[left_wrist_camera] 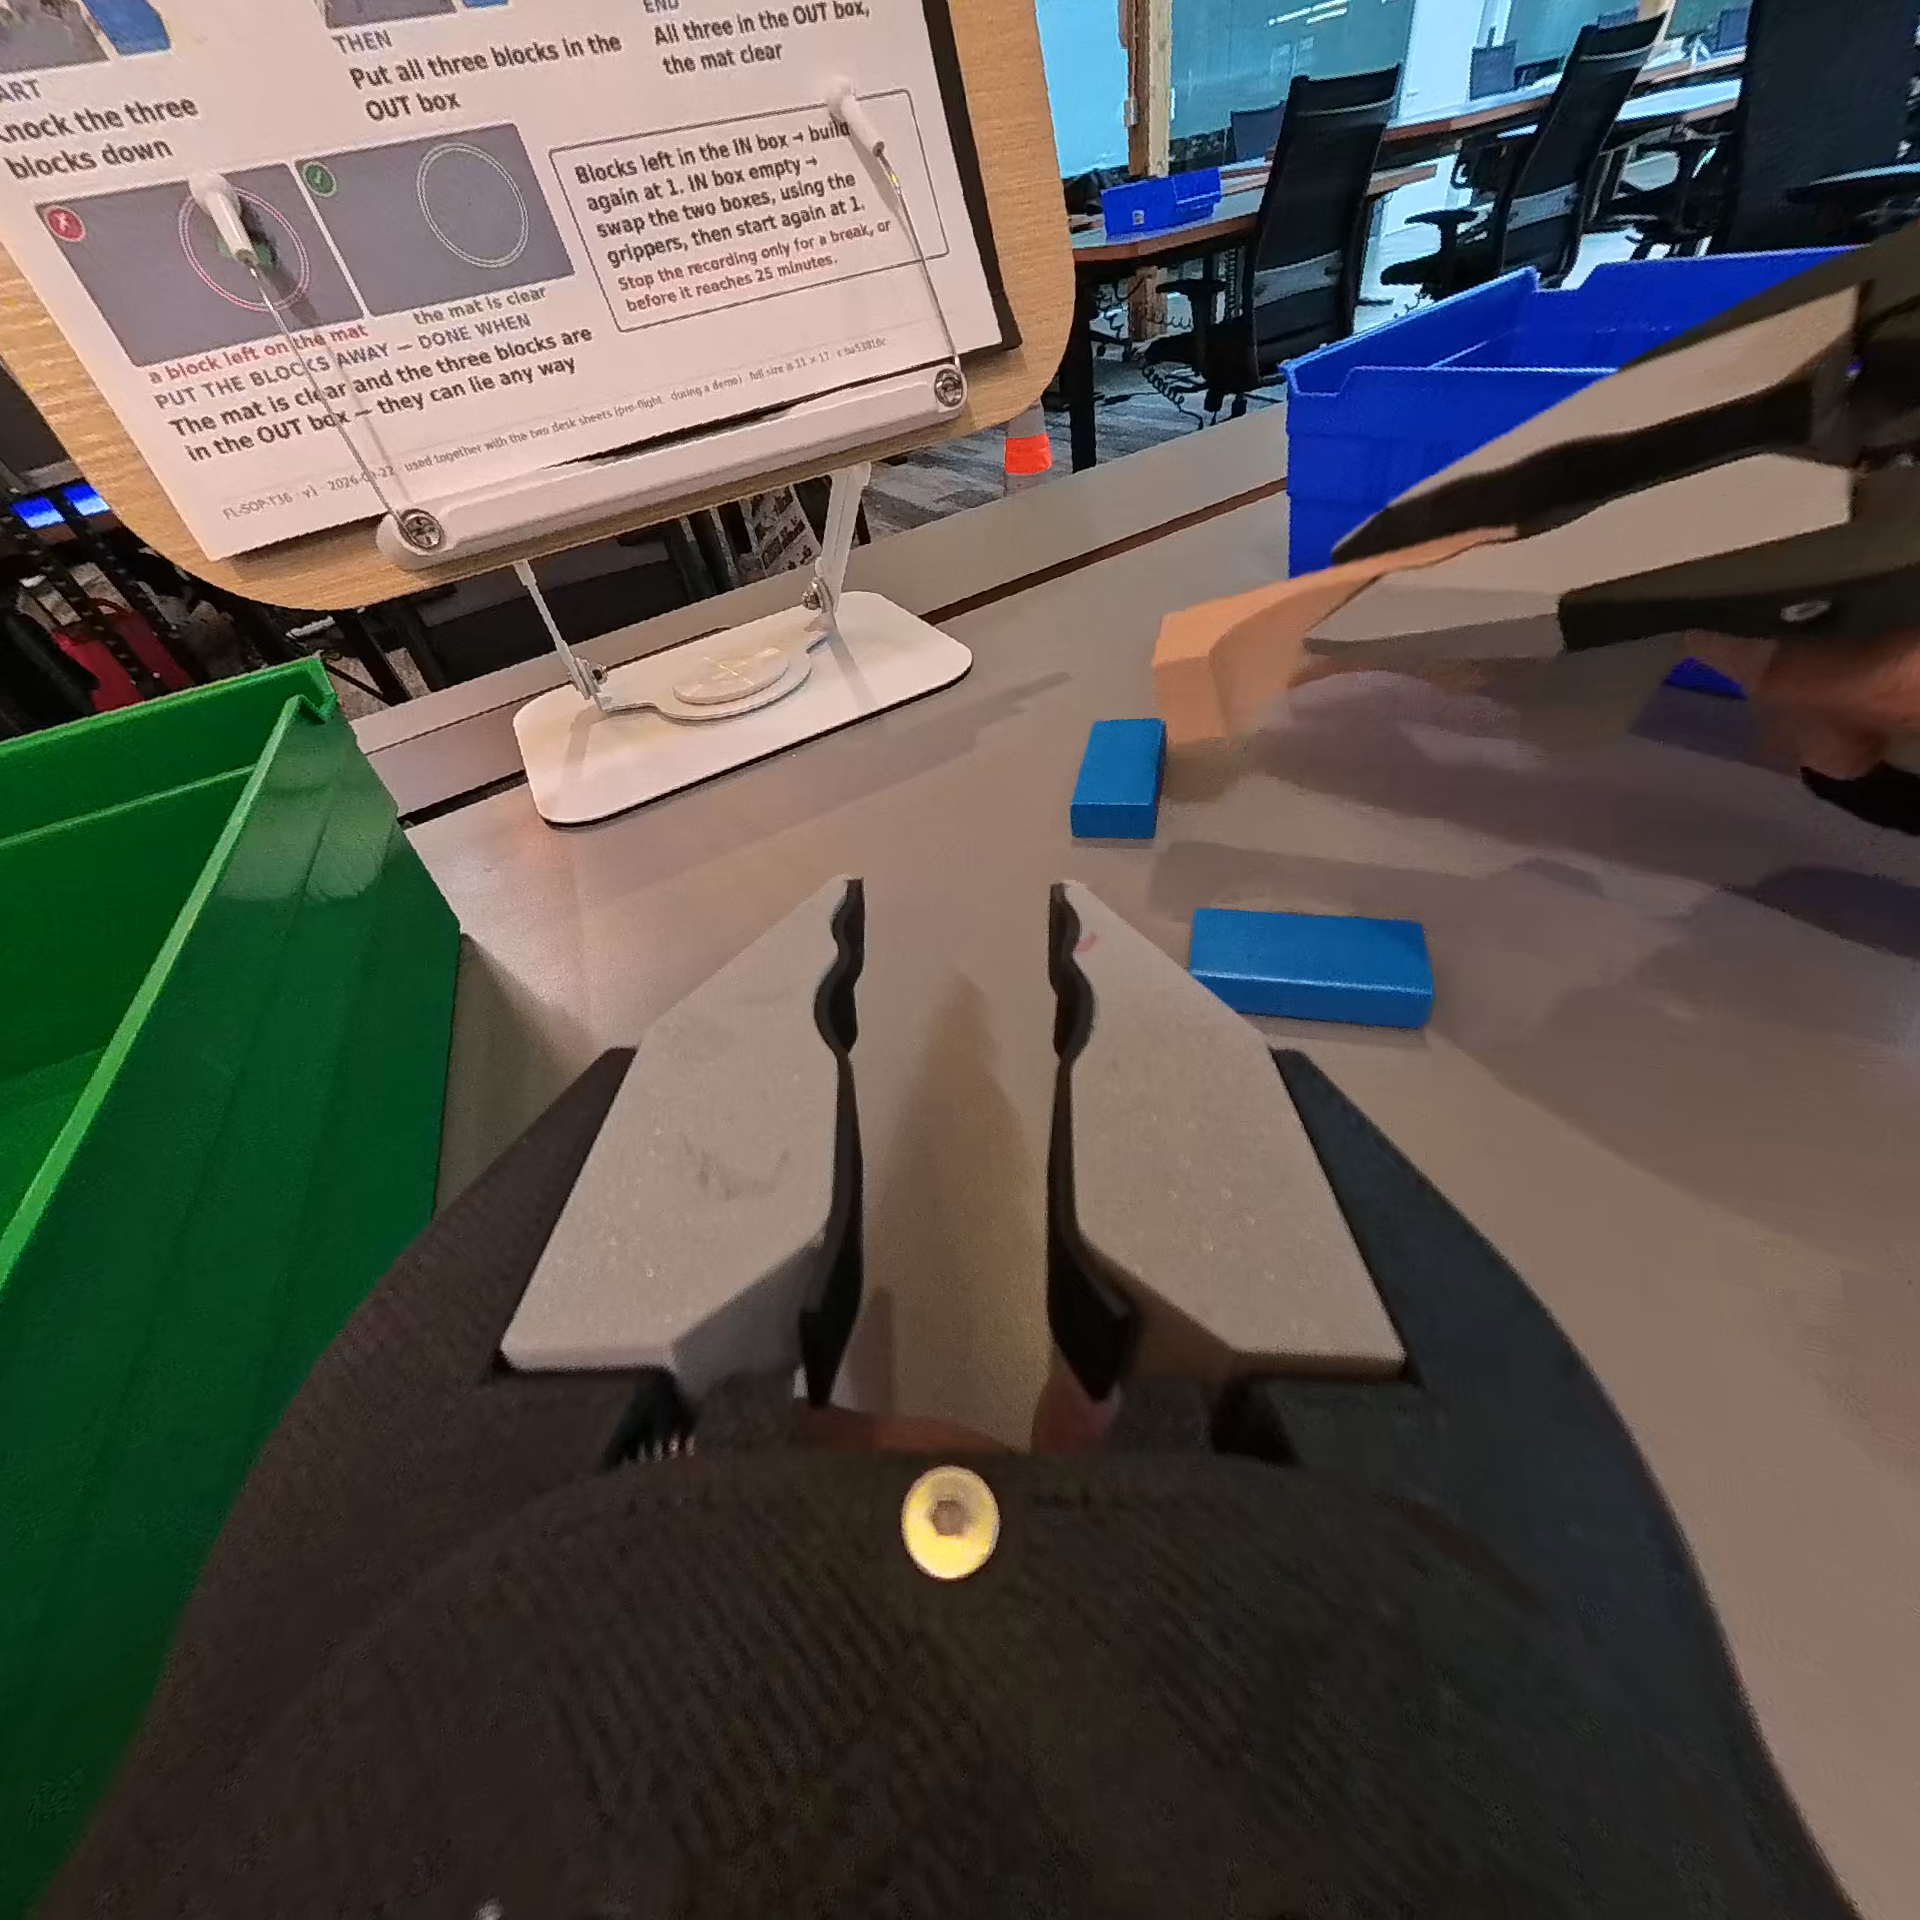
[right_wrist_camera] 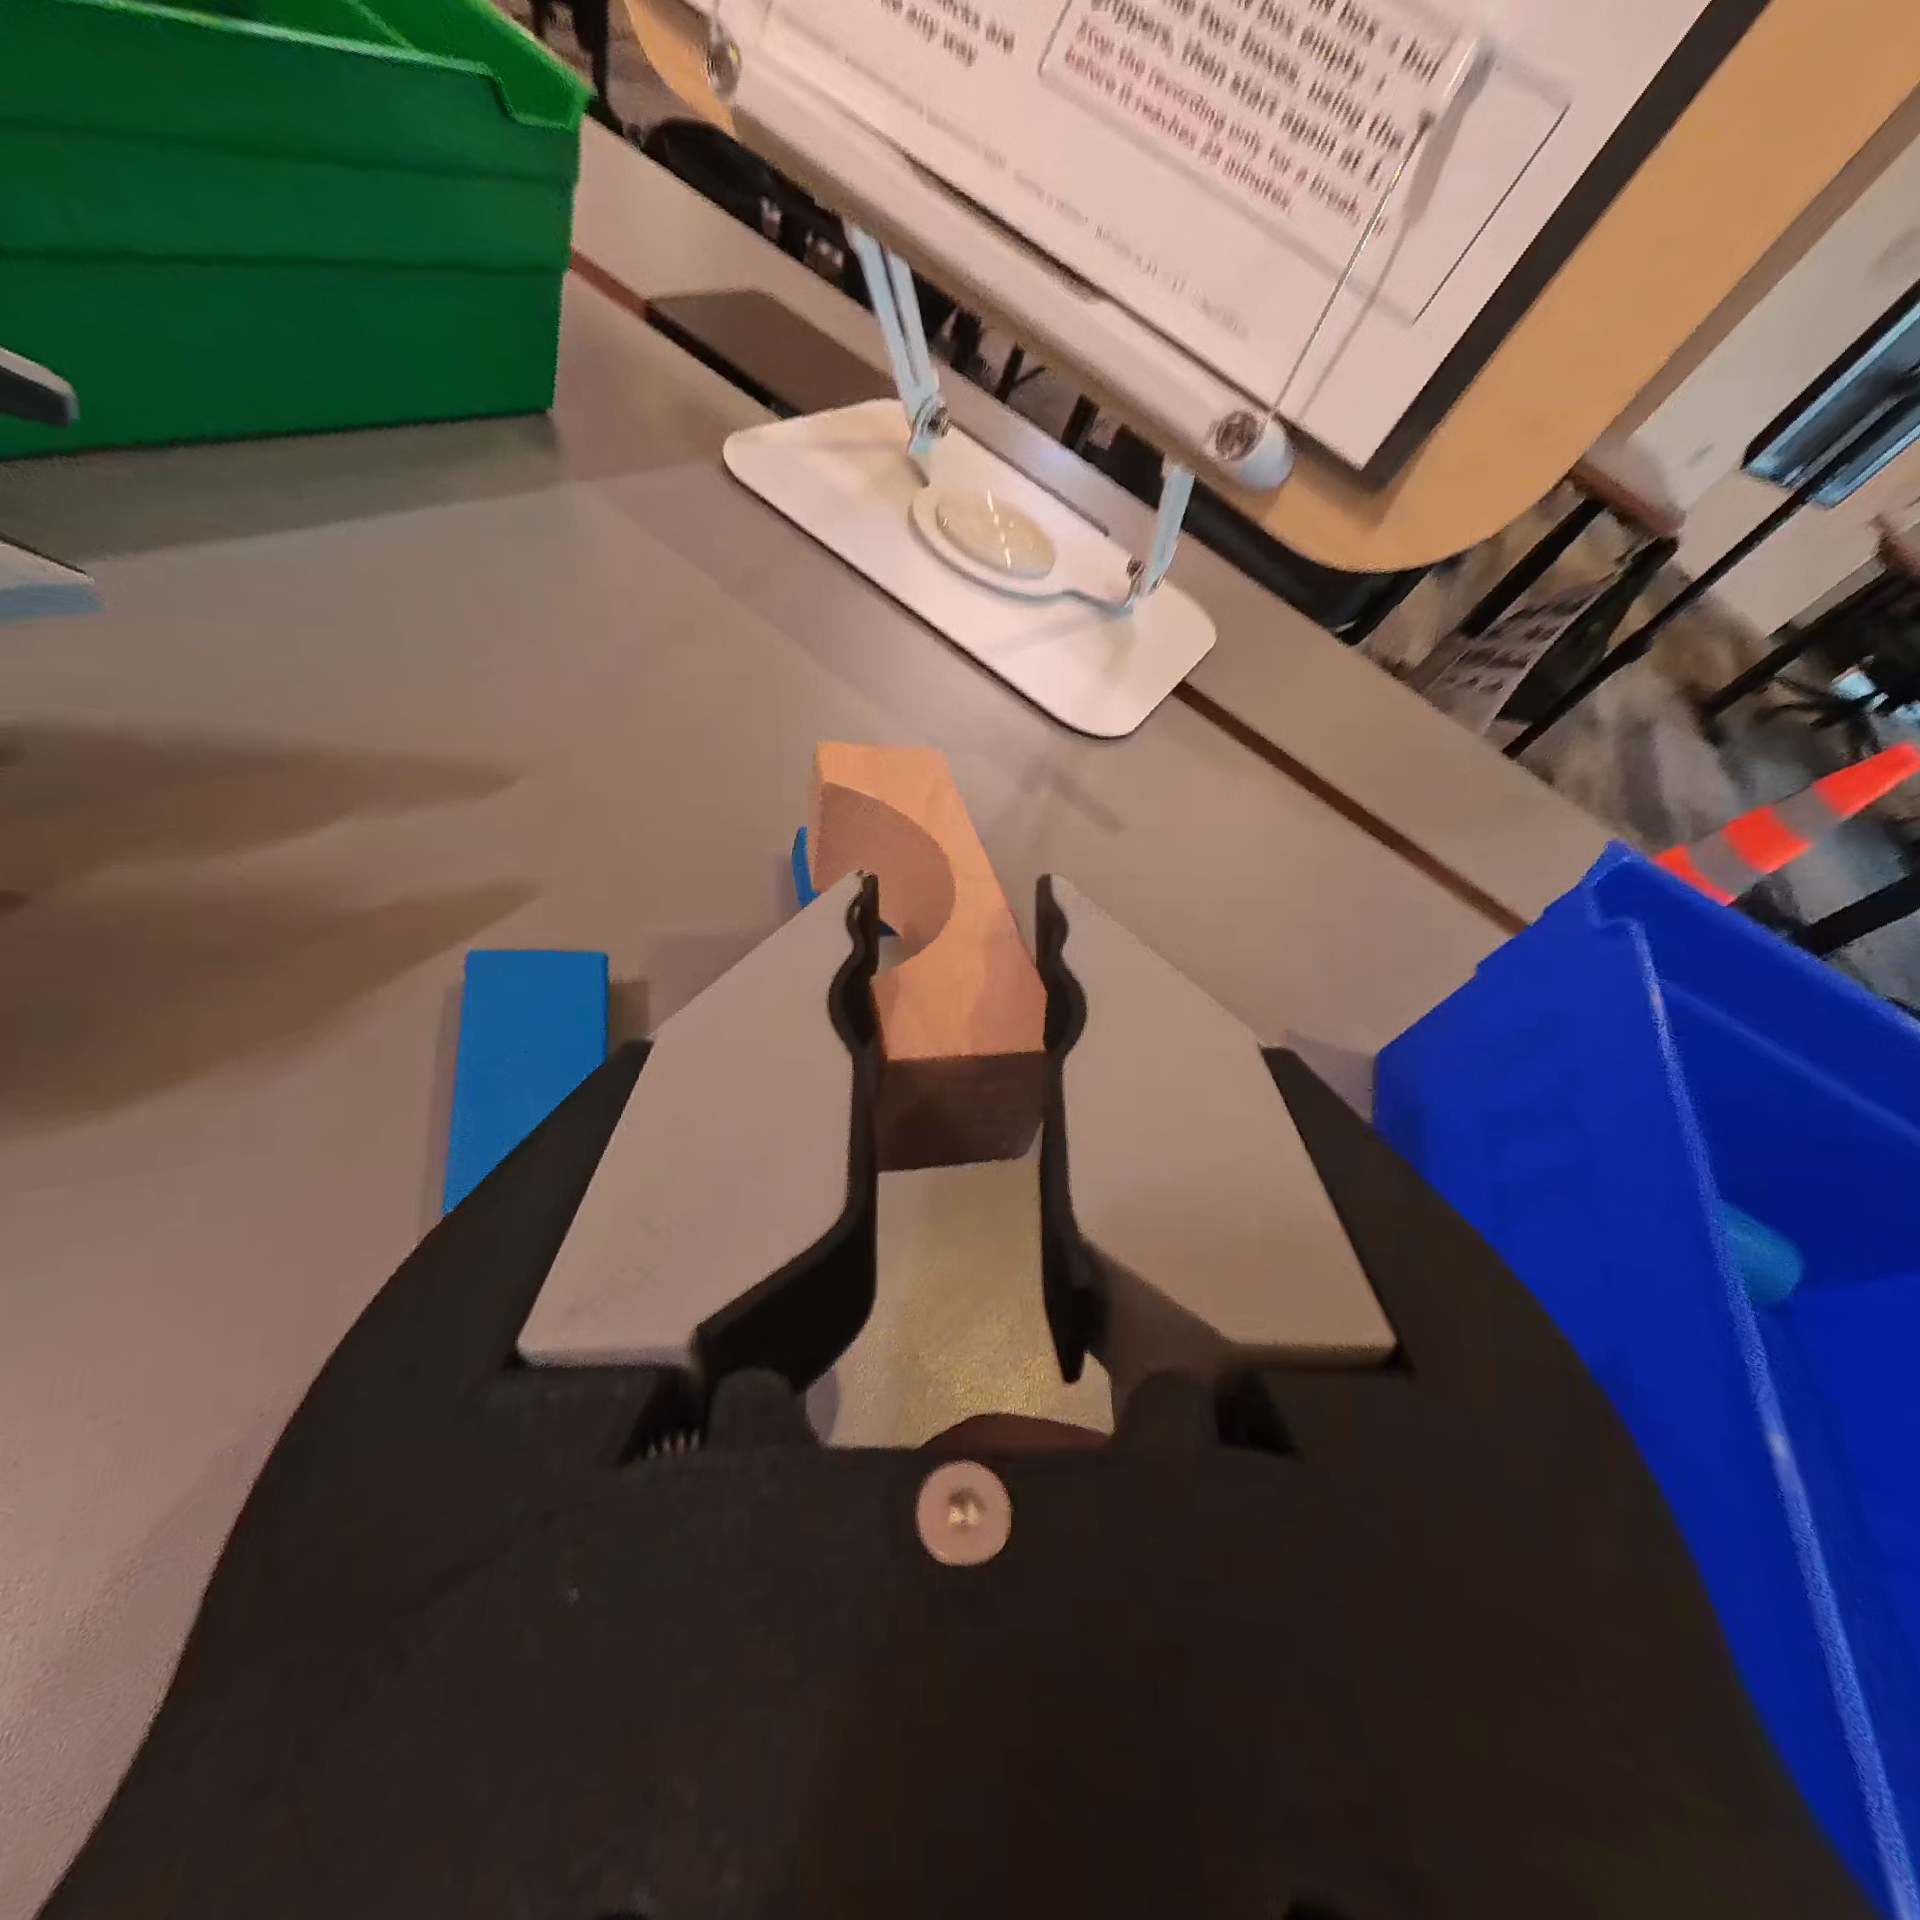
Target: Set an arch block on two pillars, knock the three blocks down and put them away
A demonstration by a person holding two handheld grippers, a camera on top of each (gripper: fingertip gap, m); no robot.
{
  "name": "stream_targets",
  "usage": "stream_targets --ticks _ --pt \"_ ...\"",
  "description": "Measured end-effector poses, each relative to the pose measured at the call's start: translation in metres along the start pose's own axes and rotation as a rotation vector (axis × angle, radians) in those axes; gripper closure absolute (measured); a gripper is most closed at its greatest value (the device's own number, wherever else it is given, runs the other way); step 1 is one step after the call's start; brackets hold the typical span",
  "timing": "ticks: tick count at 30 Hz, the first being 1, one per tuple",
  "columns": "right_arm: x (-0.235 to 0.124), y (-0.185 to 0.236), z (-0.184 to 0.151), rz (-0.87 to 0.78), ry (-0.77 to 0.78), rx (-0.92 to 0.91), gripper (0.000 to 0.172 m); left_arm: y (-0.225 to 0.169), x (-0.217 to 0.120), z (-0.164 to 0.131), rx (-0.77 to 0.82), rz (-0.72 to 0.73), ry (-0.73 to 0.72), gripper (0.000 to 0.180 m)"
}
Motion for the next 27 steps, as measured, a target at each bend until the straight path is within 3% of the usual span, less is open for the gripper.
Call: stream_targets --ticks 9,15,23,27 --pt "0.001 -0.001 -0.002 0.013 -0.004 0.024 0.145 0.000 0.000 0.000 -0.003 -0.001 0.002 0.147" --pt "-0.010 -0.003 0.009 0.001 -0.086 0.032 0.145 -0.001 0.000 0.000 0.008 0.001 -0.001 0.147" --pt "-0.056 -0.008 0.034 -0.070 -0.251 -0.007 0.144 -0.001 0.001 0.000 0.011 -0.003 0.005 0.147" --pt "-0.089 -0.006 0.038 -0.084 -0.340 -0.021 0.152 -0.001 0.001 -0.001 0.009 -0.006 0.009 0.146"
Point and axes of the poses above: each gripper's, where its closed fingertips meet, x out along the fingers, z out of its top, y = z × x across the jaws, the point moved 8 cm from there along -x, back along the fingers, and after that the axes turned 10 degrees about z, right-handed, at the moved point
